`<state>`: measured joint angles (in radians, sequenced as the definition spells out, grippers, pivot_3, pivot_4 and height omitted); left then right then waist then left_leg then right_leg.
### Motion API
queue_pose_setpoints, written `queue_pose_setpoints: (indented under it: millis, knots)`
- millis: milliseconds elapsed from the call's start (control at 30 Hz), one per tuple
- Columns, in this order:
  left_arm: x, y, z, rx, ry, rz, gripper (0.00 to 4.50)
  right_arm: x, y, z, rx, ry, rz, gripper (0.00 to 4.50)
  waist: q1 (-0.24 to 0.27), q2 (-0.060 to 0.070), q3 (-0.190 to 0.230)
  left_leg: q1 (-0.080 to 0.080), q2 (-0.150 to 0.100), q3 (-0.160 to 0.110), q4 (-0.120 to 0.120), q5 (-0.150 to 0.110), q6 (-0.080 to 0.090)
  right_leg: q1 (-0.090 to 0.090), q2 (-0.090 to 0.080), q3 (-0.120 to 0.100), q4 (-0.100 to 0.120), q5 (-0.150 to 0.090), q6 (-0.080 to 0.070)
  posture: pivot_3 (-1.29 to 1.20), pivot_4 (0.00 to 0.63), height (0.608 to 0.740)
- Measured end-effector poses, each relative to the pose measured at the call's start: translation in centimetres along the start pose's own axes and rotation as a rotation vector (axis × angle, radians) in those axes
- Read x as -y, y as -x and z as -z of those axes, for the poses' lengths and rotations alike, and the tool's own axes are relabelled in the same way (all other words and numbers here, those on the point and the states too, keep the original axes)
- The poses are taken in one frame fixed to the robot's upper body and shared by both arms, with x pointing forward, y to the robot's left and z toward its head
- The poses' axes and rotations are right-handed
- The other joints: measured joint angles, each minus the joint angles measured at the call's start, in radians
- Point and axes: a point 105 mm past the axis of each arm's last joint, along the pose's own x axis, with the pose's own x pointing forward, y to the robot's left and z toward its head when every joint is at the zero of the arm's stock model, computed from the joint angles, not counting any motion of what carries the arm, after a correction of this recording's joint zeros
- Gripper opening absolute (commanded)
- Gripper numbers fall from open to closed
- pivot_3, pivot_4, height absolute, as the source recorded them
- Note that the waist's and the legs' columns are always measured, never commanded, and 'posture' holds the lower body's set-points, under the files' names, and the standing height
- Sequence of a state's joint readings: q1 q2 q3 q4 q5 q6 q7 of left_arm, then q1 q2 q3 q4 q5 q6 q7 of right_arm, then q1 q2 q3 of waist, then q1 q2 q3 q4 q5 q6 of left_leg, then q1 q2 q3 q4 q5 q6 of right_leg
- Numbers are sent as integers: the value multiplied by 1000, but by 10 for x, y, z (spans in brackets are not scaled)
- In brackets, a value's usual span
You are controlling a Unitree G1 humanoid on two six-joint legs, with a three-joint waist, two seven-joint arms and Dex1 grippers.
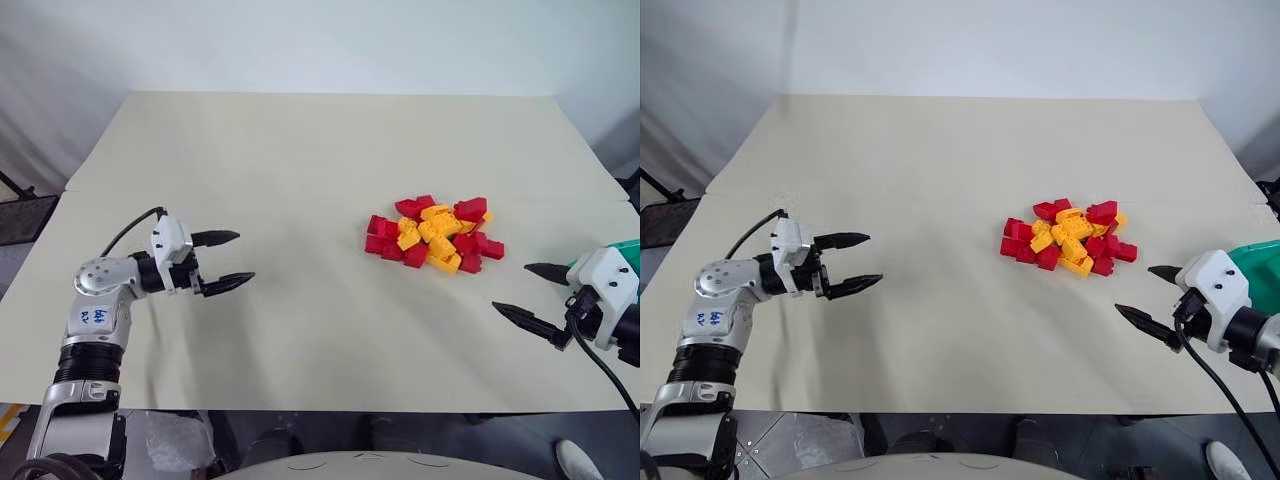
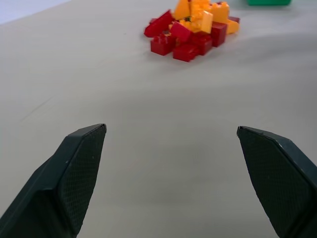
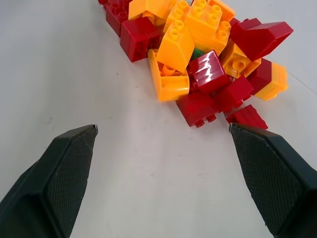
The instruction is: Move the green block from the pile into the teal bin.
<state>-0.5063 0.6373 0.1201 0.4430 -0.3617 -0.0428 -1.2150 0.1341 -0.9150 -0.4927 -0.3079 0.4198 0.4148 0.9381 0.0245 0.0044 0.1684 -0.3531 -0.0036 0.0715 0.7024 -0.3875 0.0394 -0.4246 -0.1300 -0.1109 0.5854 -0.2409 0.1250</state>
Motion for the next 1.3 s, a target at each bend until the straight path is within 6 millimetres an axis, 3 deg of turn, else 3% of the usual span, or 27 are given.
queue_pose_setpoints:
  millis: [233,400,533,667,900,1000,1167,1300]
  knots:
    - [-6,-3,3,-14,55,-38,4500,0,-1,-2,-8,-11,12,4465,2,0,0,0,0,0,1,0,0,0,0,0,1,0,0,0,150,740]
    - [-8,-12,-8,17,30,-47,4500,2,-7,-17,26,5,52,4465,0,0,0,0,0,0,1,0,0,0,0,0,1,0,0,0,150,740]
    - [-5,-19,-13,36,10,-7,4500,-2,-26,-36,117,-38,100,3588,-1,0,0,0,0,0,2,0,0,0,0,0,2,0,0,0,150,740]
    - [-7,-31,-26,72,-61,29,4500,-29,-51,-65,203,-56,33,2123,-1,0,0,0,0,0,4,0,-1,0,0,0,3,0,0,0,150,740]
    - [9,-48,-32,161,-34,177,4500,-58,-88,-84,235,-147,-48,42,-1,0,0,-4,-2,-2,8,0,0,-1,0,-1,3,0,0,0,150,740]
    - [18,-52,-39,235,-21,265,4500,-61,-103,-85,238,-181,-47,42,-4,0,0,-5,-2,-2,9,0,0,-1,1,-2,4,0,0,0,150,740]
    - [30,-62,-45,302,-34,363,4500,-76,-146,-84,213,-234,-73,42,-12,0,0,-5,-2,-2,12,0,0,-2,2,-2,5,0,0,0,150,740]
    - [32,-66,-44,315,-29,371,4500,-55,-167,-73,177,-243,28,42,-14,0,0,-6,-2,-3,12,0,0,-2,1,-2,5,0,1,0,150,740]
